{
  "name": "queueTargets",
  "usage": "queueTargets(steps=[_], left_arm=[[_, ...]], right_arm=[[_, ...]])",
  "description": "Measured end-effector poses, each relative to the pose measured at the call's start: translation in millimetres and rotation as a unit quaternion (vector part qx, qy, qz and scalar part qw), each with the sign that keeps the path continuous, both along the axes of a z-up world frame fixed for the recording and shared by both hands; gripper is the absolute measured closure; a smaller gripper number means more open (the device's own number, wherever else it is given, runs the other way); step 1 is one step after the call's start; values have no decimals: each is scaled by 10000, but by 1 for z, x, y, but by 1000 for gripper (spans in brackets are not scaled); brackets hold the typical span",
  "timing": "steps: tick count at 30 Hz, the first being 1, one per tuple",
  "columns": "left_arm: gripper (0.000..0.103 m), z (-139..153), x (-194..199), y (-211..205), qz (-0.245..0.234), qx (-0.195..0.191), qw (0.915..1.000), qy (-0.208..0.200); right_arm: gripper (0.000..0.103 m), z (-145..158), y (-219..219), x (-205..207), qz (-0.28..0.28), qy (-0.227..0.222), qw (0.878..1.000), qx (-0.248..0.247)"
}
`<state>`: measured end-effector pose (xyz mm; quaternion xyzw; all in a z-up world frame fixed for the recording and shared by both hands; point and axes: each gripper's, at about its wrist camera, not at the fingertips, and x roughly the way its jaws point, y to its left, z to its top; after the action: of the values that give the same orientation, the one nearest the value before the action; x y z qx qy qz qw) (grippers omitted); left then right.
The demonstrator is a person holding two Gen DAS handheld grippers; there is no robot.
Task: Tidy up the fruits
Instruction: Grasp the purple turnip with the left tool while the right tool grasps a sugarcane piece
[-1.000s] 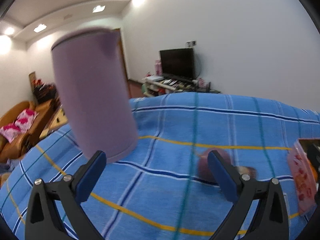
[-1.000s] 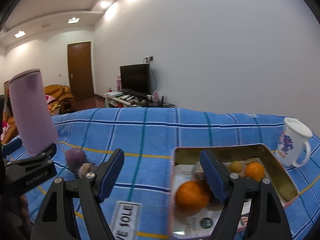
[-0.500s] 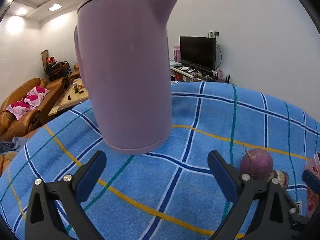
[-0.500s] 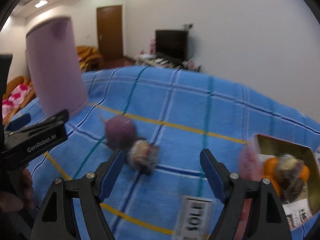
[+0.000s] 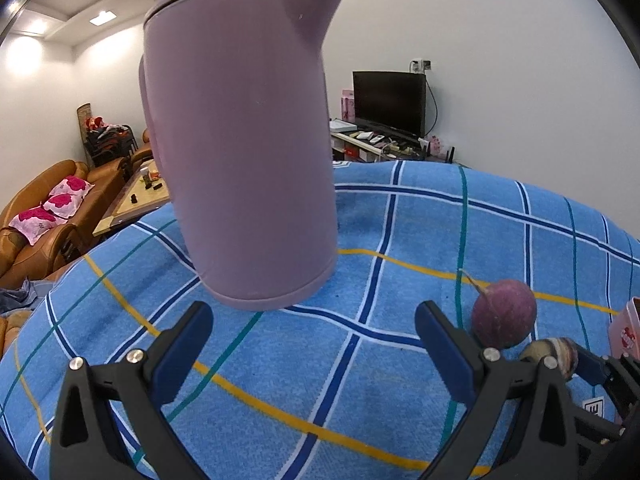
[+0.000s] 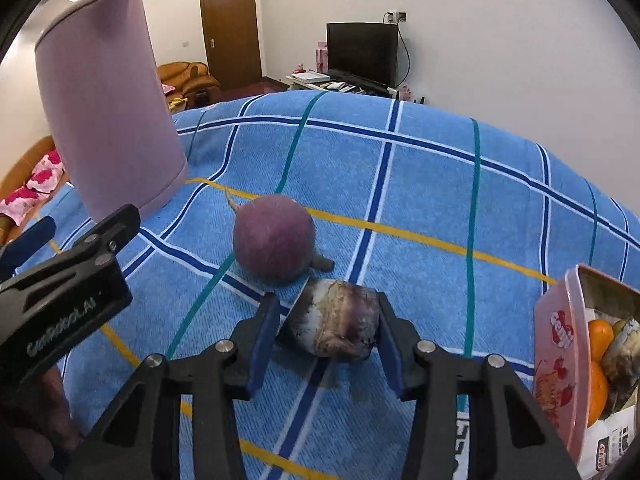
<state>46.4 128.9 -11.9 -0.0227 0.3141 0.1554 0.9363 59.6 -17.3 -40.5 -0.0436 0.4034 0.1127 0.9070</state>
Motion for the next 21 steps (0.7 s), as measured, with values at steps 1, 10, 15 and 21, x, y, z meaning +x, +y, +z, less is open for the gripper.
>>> queueTargets(steps=[1,10,15,21], left_arm=[[0,0,0,0,-23,-5,10000,-5],[0,6,-5,-23,-689,134,9972,-250],[0,13,3,-43,-1131,-137,9935,-26],[3,7,30,-87,-1526,364,9867,427]], right_arm=[[59,1,-3,-3,-27,-50,10000,22],[59,30,-32,-35,-456,-1085,9929,153],[59,40,-44,-36,-759,-1490,9859,29],[59,49,-69,-34,-1178,-1613,9796,203]])
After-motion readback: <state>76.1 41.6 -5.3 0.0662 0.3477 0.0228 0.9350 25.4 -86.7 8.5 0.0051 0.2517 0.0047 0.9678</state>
